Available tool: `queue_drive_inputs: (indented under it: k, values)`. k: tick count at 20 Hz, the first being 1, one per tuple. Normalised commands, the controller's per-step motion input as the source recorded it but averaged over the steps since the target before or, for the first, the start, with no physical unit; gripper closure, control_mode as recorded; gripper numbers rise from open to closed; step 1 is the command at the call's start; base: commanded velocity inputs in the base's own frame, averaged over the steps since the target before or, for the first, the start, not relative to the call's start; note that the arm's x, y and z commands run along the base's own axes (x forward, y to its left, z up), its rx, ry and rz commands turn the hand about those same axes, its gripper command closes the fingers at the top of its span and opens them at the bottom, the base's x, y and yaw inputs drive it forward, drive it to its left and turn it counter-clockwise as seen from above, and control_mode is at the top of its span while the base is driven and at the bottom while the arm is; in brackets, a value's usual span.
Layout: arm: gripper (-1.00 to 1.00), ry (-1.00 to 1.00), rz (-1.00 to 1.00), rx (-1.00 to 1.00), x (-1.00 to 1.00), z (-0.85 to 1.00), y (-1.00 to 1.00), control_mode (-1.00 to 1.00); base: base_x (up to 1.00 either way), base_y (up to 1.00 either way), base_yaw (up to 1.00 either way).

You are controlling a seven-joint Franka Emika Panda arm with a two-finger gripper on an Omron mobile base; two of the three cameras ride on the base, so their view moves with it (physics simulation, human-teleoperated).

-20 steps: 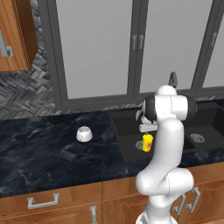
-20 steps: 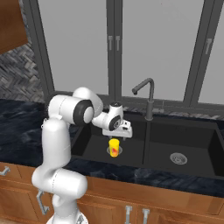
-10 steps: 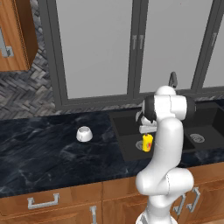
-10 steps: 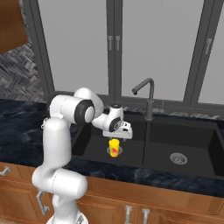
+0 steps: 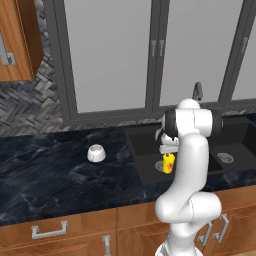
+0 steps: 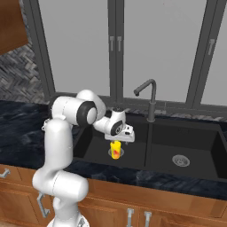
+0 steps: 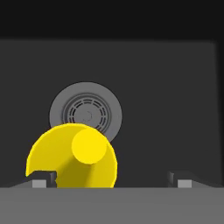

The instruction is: Move any existing items from the left basin to the right basin for drying. Then move the mug from the counter to the left basin of the sink for washing.

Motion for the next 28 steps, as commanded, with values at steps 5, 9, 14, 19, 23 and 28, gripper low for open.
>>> queue_drive_inputs:
  k: [5, 9, 14, 19, 23, 28]
  values:
    - [-1.00, -0.01, 0.00, 0.00, 0.00, -0.13, -0.03, -1.00, 0.00, 0.00, 0.00]
    - [-1.00, 0.00, 0.00, 0.00, 0.00, -0.13, 0.00, -1.00, 0.00, 0.00, 0.00]
    - [-1.00, 0.00, 0.00, 0.00, 0.00, -0.10, 0.00, -1.00, 0.00, 0.00, 0.00]
    - [-1.00, -0.01, 0.00, 0.00, 0.00, -0.06, 0.00, -1.00, 0.00, 0.00, 0.00]
    - [-1.00, -0.02, 0.00, 0.00, 0.00, -0.08, 0.00, -1.00, 0.00, 0.00, 0.00]
    - [-1.00, -0.01, 0.00, 0.00, 0.00, -0.05, 0.00, -1.00, 0.00, 0.00, 0.00]
